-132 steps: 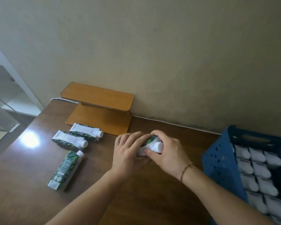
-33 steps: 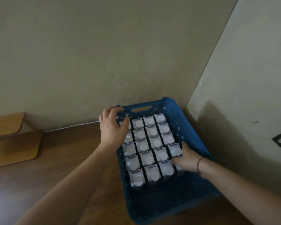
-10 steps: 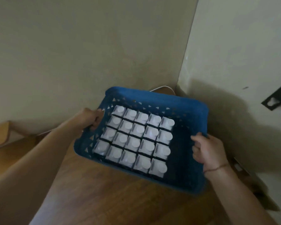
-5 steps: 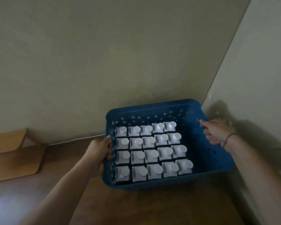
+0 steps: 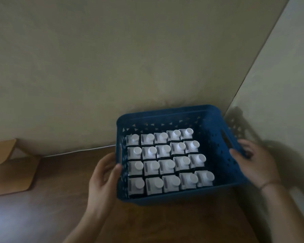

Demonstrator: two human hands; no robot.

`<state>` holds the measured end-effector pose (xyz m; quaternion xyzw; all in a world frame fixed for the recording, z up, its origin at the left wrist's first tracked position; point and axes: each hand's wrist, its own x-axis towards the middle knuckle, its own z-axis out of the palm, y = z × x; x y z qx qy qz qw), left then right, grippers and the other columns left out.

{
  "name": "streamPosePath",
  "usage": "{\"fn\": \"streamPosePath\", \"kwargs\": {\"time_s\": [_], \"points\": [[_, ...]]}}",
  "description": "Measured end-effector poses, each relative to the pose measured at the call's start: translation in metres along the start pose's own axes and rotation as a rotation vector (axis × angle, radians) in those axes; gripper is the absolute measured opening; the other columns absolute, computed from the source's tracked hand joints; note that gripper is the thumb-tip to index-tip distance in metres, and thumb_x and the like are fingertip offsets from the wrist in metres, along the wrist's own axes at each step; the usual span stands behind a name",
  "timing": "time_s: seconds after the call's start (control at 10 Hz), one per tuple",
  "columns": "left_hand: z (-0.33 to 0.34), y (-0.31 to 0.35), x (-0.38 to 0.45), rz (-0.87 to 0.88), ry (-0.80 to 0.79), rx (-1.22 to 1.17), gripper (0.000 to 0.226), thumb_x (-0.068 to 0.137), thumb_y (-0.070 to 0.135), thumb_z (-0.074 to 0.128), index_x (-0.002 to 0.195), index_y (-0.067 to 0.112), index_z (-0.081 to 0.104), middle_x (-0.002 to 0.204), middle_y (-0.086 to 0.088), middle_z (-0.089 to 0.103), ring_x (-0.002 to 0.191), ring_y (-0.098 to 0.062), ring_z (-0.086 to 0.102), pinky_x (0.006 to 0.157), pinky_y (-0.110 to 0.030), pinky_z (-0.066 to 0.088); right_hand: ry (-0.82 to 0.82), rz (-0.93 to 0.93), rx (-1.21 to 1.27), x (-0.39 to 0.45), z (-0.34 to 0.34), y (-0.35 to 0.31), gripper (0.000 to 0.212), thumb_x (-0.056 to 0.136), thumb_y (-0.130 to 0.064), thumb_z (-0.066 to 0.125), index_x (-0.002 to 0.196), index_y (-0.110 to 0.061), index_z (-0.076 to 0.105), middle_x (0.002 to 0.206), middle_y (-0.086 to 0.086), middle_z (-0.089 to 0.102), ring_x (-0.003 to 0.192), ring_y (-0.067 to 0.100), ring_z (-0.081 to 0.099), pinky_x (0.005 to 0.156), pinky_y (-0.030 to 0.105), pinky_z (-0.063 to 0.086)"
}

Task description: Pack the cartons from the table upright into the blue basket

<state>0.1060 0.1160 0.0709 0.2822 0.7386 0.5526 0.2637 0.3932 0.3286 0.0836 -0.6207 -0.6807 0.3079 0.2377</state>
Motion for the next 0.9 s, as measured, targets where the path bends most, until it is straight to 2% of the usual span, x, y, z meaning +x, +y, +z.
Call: {"fn": "streamPosePath", "kwargs": {"time_s": [0.1, 0.2, 0.3, 0.4, 0.5, 0.6, 0.7, 0.8, 0.9], "points": [[0.019, -0.015, -0.016, 0.071, -0.018, -0.129, 0.058, 0.074, 0.057, 0.06, 0.131, 0.052, 0.05, 0.123, 0.015, 0.063, 0.114, -0.013, 0.062, 0.09, -0.048, 0.056, 0.301, 0.036, 0.426, -0.022, 0.021, 0.003, 0.032, 0.089, -0.006, 0.06, 0.116, -0.024, 0.061, 0.097, -0.01, 0.069, 0.084, -0.005, 0.063, 0.072, 0.008, 0.049], [0.031, -0.029, -0.012, 0.186, 0.135, -0.228, 0.038, 0.079, 0.04, 0.056, 0.115, 0.046, 0.068, 0.13, 0.01, 0.063, 0.125, -0.019, 0.057, 0.099, -0.061, 0.047, 0.416, 0.023, 0.605, -0.017, 0.027, 0.011, 0.042, 0.087, 0.007, 0.051, 0.098, -0.03, 0.067, 0.078, -0.034, 0.067, 0.081, -0.016, 0.061, 0.072, 0.003, 0.047], [0.035, -0.04, -0.007, 0.198, 0.202, -0.282, 0.032, 0.078, 0.035, 0.054, 0.101, 0.042, 0.075, 0.135, 0.007, 0.062, 0.132, -0.023, 0.053, 0.102, -0.066, 0.043, 0.542, -0.093, 0.587, -0.012, 0.037, 0.024, 0.034, 0.087, 0.004, 0.049, 0.091, -0.022, 0.071, 0.082, -0.032, 0.068, 0.085, 0.0, 0.064, 0.077, 0.013, 0.051], [0.043, -0.037, -0.004, 0.219, 0.2, -0.271, 0.031, 0.079, 0.034, 0.052, 0.101, 0.038, 0.075, 0.132, 0.017, 0.062, 0.13, -0.022, 0.054, 0.101, -0.063, 0.045, 0.635, -0.175, 0.586, -0.001, 0.04, 0.023, 0.036, 0.086, 0.004, 0.048, 0.082, -0.027, 0.066, 0.076, -0.027, 0.07, 0.079, 0.009, 0.067, 0.08, 0.02, 0.051], [0.051, -0.031, 0.007, 0.213, 0.166, -0.273, 0.033, 0.081, 0.023, 0.051, 0.106, 0.029, 0.07, 0.125, 0.009, 0.065, 0.119, -0.025, 0.059, 0.096, -0.062, 0.048, 0.653, -0.126, 0.575, 0.019, 0.038, 0.016, 0.042, 0.081, 0.004, 0.046, 0.073, -0.034, 0.062, 0.069, -0.03, 0.067, 0.072, 0.001, 0.063, 0.074, 0.014, 0.048], [0.053, -0.021, 0.01, 0.173, 0.132, -0.235, 0.046, 0.087, 0.011, 0.046, 0.113, 0.044, 0.064, 0.116, 0.015, 0.066, 0.108, -0.011, 0.063, 0.095, -0.055, 0.051, 0.641, -0.071, 0.456, 0.022, 0.037, 0.01, 0.038, 0.084, 0.003, 0.044, 0.075, -0.027, 0.065, 0.074, -0.014, 0.07, 0.074, 0.007, 0.061, 0.063, 0.002, 0.04], [0.049, -0.018, 0.005, 0.079, 0.087, -0.15, 0.048, 0.1, 0.007, 0.047, 0.134, 0.041, 0.05, 0.127, 0.018, 0.058, 0.095, 0.013, 0.061, 0.094, -0.043, 0.051, 0.557, -0.049, 0.25, 0.013, 0.028, 0.004, 0.033, 0.091, -0.002, 0.043, 0.082, -0.022, 0.067, 0.088, -0.002, 0.07, 0.073, 0.014, 0.057, 0.054, 0.006, 0.037], [0.041, -0.013, 0.001, -0.023, 0.039, -0.076, 0.052, 0.096, 0.046, 0.052, 0.143, 0.05, 0.031, 0.143, 0.006, 0.049, 0.112, -0.011, 0.06, 0.101, -0.051, 0.048, 0.466, -0.017, -0.021, 0.007, 0.014, -0.006, 0.026, 0.093, -0.011, 0.047, 0.094, -0.026, 0.068, 0.098, -0.007, 0.066, 0.071, 0.014, 0.054, 0.053, 0.022, 0.04], [0.034, -0.009, -0.023, -0.12, -0.049, 0.009, 0.073, 0.082, 0.076, 0.05, 0.143, 0.04, 0.034, 0.132, 0.004, 0.054, 0.11, -0.019, 0.056, 0.101, -0.044, 0.045, 0.382, -0.142, -0.36, -0.035, 0.02, -0.005, 0.02, 0.095, -0.03, 0.043, 0.094, -0.032, 0.063, 0.098, -0.001, 0.065, 0.094, 0.027, 0.06, 0.073, 0.042, 0.053]]}}
